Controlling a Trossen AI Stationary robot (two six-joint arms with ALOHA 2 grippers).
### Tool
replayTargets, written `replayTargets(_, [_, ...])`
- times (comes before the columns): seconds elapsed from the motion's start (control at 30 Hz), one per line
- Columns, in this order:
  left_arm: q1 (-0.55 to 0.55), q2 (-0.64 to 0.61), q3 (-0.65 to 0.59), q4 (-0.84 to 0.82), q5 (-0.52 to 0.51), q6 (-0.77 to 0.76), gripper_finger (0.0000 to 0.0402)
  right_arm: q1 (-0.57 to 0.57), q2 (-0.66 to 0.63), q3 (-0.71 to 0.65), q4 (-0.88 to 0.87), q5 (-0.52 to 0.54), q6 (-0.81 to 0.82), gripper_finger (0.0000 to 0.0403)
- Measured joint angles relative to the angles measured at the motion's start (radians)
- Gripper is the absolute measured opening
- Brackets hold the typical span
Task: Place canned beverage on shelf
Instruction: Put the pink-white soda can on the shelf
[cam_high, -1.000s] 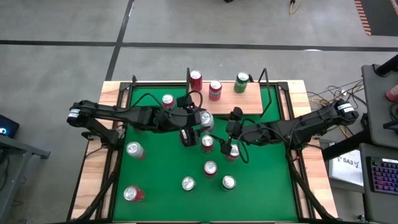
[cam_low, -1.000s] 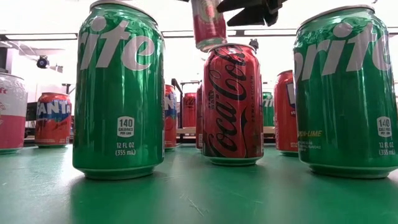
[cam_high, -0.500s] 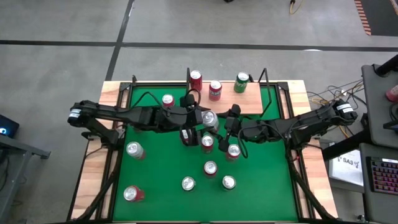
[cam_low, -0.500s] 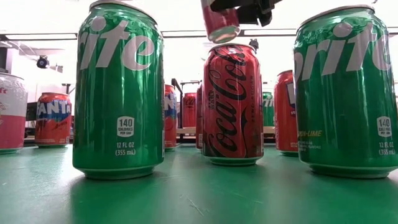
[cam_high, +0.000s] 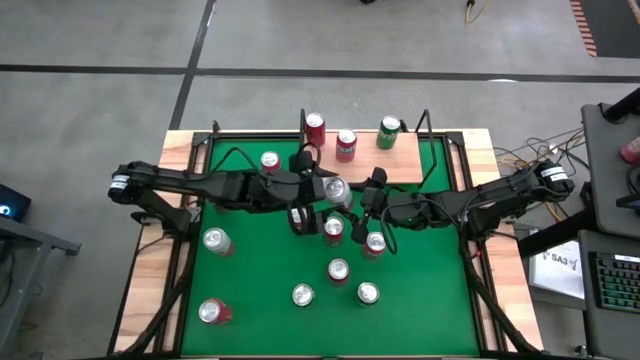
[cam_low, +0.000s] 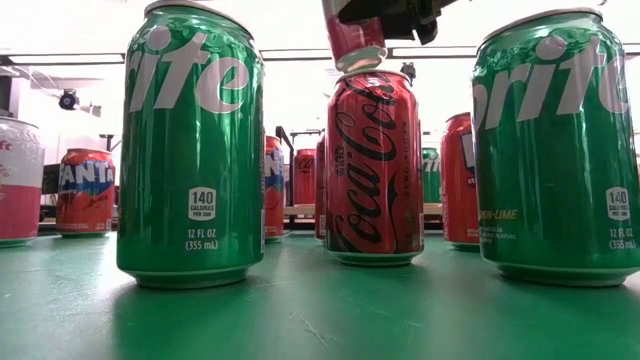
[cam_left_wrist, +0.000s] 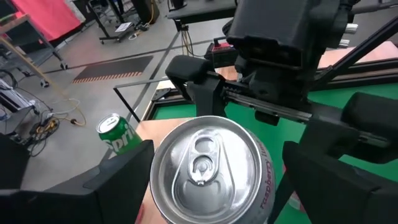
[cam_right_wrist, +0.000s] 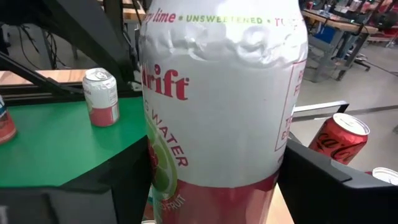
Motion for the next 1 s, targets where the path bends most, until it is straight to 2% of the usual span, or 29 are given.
replayTargets(0.37, [0.0,-0.069,0.001,-0.038,0.002,0.049,0.034,-0.046,-0.003,-0.003,0.004,0.005,-0.014,0.0276])
replayTargets(0.7, [-0.012,-0.188,-0.039,-0.084,0.0,0.016,0.0341,-0.141,-0.01,-0.096,0.024,-0.005,-0.009,0.0281])
replayTargets(0.83, [-0.029,-0.234,-0.076,-0.077,-0.001,-0.014,0.0341,-0.183,-0.033,-0.188,0.118,-0.008,0.012,0.0282])
replayTargets(1.0, [-0.046,-0.287,-0.142,-0.038,-0.001,-0.035,0.0341,-0.238,-0.061,-0.33,0.311,-0.075,0.034,0.0283])
